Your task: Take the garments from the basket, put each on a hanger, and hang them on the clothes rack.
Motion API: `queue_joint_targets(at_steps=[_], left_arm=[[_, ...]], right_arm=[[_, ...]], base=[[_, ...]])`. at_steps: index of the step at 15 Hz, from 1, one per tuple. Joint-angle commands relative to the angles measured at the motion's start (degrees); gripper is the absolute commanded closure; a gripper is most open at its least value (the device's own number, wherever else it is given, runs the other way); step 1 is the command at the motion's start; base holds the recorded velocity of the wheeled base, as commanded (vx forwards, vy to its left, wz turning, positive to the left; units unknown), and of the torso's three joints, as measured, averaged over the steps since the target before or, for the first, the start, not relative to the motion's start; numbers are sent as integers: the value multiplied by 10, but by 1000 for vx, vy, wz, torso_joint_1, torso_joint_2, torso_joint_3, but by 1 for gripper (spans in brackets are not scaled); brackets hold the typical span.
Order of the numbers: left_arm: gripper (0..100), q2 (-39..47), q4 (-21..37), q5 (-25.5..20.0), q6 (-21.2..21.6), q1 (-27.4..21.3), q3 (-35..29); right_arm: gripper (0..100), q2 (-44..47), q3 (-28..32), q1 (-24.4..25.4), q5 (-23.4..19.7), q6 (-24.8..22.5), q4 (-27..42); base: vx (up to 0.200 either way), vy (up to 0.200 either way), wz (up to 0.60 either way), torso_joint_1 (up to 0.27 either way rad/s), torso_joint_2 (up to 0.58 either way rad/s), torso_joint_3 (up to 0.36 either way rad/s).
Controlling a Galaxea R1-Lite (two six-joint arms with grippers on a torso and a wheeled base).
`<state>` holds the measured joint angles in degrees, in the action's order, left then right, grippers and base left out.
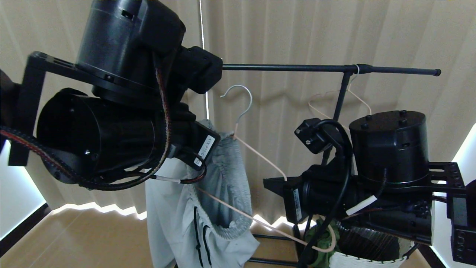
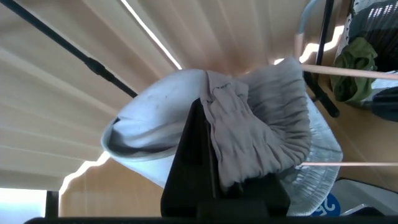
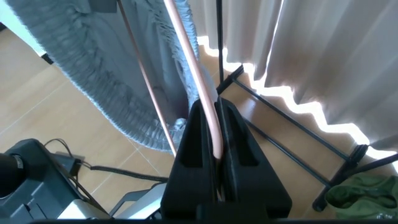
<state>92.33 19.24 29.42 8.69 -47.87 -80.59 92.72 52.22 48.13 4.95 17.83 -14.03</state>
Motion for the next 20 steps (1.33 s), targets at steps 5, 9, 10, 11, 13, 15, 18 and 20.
queue_joint_targets(at_steps=[5, 9, 10, 11, 13, 15, 18, 20], left_arm=[[0, -17, 0, 0, 0, 0, 11], [0, -45, -1, -9, 1, 0, 25], [0, -53, -4, -15, 3, 0, 35], [0, -56, -10, -17, 3, 0, 41], [0, -57, -40, -18, 6, 0, 61], [0, -66, -119, -20, 51, 1, 107], [0, -73, -163, -33, 76, 3, 128], [0, -95, -171, -55, 77, 6, 140]], right_arm=[[100, -33, -34, 0, -3, -6, -42], [100, -38, -62, -10, -4, -31, -91], [100, -39, -61, -15, -4, -31, -91], [100, -40, -60, -16, -5, -31, -91], [100, -41, -58, -22, -5, -33, -91], [100, -45, -58, -39, -6, -34, -91], [100, -46, -61, -55, -6, -34, -91], [100, -53, -63, -68, -6, -36, -88]], base=[[0, 0, 0, 0, 0, 0], [0, 0, 0, 0, 0, 0], [0, 0, 0, 0, 0, 0], [0, 0, 0, 0, 0, 0], [0, 0, 0, 0, 0, 0], [0, 0, 0, 0, 0, 0], [0, 0, 0, 0, 0, 0], [0, 0, 0, 0, 0, 0]])
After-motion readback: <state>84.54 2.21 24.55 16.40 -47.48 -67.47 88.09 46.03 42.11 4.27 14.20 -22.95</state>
